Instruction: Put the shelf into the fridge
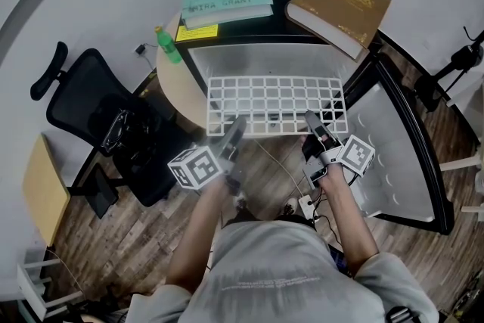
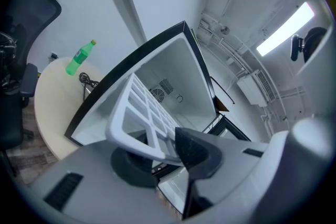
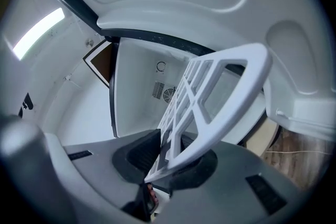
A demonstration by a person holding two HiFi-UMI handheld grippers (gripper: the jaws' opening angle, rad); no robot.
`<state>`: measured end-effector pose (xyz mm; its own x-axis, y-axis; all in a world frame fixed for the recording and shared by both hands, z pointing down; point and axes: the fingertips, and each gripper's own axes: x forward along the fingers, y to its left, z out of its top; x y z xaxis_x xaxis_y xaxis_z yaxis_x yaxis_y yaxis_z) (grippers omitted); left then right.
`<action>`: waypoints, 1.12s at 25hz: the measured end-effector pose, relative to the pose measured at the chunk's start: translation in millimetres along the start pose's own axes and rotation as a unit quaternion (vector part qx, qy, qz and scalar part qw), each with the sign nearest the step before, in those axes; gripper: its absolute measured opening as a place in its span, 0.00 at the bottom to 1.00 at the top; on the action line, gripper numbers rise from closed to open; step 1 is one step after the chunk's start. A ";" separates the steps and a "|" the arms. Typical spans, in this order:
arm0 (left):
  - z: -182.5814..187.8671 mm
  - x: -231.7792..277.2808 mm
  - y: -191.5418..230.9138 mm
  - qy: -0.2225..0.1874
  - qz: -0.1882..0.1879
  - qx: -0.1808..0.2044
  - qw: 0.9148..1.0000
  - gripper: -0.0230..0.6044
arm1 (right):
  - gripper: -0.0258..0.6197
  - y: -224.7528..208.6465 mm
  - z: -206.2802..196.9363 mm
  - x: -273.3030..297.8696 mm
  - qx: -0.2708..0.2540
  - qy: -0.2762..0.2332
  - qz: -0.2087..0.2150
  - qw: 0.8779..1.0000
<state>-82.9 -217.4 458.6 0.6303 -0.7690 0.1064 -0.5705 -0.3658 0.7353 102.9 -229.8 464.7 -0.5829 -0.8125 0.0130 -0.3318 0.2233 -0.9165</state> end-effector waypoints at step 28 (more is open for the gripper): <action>-3.3 -0.5 2.7 0.002 -0.005 -0.012 1.000 0.21 | 0.14 6.1 4.7 0.5 -0.039 -0.001 -0.006 0.999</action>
<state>-83.0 -216.3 462.8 0.6375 -0.7638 0.1016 -0.5515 -0.3602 0.7524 104.1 -231.4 457.3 -0.5769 -0.8165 0.0222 -0.3957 0.2556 -0.8821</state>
